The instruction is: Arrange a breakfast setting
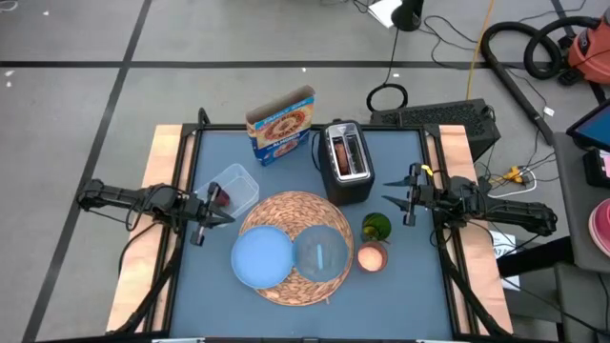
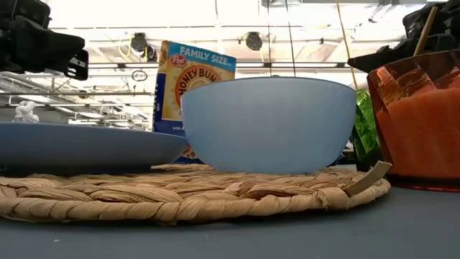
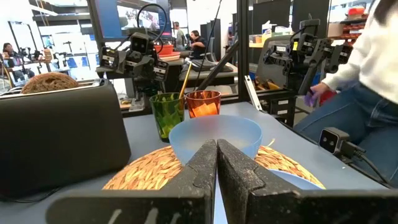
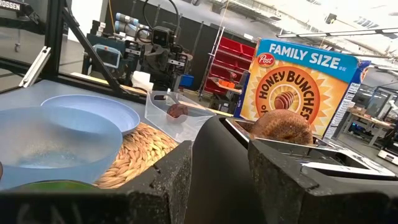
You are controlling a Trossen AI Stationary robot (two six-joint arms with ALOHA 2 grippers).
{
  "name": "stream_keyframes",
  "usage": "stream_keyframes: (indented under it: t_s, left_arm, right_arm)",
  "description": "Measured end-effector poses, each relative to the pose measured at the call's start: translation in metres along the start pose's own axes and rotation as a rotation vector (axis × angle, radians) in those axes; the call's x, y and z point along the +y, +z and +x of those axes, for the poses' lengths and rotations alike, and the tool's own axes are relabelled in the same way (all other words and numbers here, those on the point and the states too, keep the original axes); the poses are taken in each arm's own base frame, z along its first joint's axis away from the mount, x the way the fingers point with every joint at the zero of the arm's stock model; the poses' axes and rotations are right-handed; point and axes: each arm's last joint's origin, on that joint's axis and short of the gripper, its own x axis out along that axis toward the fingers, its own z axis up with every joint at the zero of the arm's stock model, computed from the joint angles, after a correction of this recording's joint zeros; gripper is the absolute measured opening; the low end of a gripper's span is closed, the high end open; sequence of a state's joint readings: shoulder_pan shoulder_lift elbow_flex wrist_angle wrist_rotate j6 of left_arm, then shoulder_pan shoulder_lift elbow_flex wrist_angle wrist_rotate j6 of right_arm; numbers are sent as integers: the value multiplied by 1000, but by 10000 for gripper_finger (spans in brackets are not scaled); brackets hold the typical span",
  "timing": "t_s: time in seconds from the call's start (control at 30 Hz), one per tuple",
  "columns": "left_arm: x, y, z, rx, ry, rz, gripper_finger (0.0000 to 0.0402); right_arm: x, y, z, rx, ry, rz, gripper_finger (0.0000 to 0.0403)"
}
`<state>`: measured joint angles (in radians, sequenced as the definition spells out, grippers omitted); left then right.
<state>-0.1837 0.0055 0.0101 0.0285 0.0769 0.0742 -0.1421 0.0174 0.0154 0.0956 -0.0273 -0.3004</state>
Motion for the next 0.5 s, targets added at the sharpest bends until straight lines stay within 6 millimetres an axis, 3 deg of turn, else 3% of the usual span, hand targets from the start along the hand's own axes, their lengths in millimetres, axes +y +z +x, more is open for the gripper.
stream_keyframes:
  t_s: [0.5]
  left_arm:
    - [0,0,0,-2,0,7,21]
  right_arm:
    - [0,0,0,0,0,0,150]
